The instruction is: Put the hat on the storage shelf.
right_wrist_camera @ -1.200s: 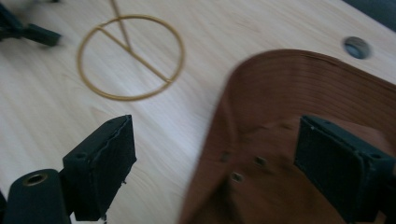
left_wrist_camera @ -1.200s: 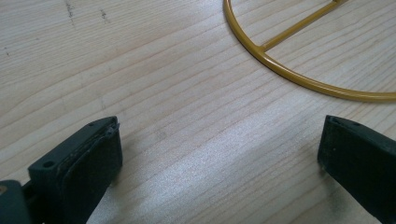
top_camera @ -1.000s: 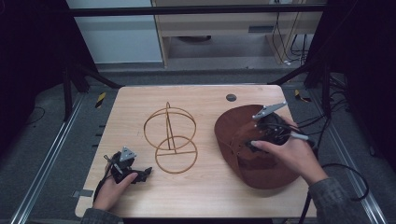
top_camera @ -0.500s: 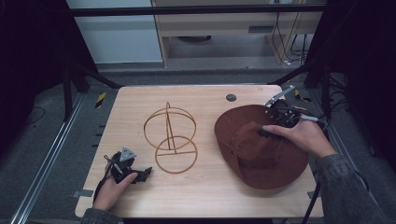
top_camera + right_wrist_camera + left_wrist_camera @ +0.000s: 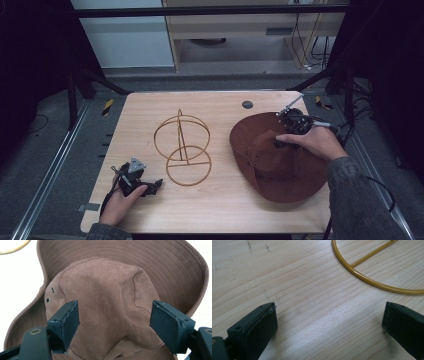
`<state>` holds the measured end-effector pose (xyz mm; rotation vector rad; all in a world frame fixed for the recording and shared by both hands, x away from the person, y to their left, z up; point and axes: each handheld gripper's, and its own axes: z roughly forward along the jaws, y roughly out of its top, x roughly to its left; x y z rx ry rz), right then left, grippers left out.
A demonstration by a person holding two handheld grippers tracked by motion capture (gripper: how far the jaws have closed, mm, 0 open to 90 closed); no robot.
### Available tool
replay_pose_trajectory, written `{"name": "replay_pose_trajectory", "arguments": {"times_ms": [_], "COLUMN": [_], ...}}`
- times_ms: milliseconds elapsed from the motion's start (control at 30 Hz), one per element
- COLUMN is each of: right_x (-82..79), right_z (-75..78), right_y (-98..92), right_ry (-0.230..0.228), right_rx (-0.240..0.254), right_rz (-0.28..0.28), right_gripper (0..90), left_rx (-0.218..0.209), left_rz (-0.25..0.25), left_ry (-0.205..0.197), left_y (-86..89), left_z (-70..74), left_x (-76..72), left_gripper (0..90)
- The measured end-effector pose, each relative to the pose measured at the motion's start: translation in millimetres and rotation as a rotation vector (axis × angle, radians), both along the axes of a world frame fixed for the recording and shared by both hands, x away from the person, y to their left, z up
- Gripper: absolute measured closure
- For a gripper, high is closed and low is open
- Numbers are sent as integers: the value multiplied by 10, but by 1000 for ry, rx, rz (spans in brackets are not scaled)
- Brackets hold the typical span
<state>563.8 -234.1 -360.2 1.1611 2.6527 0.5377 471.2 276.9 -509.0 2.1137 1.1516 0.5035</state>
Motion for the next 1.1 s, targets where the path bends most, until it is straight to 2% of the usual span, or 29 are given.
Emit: {"name": "replay_pose_trajectory", "arguments": {"times_ms": [433,833,900,933,967,1100], "right_x": [55,52,52,52,52,53], "right_z": [-135,-211,-231,-231,-230,-230], "right_y": [-22,-10,-17,-17,-25,-33], "right_ry": [52,65,67,67,69,65], "right_rx": [-24,-33,-31,-31,-28,-27], "right_rz": [22,45,50,50,55,64], "right_gripper": [323,427,511,511,601,798], "left_rx": [0,0,0,0,0,0], "left_rz": [0,0,-1,-1,0,0], "left_ry": [0,0,1,1,0,0], "left_y": [0,0,1,1,0,0], "left_z": [0,0,0,0,0,0], "left_x": [0,0,0,0,0,0], "left_gripper": [0,0,0,0,0,0]}}
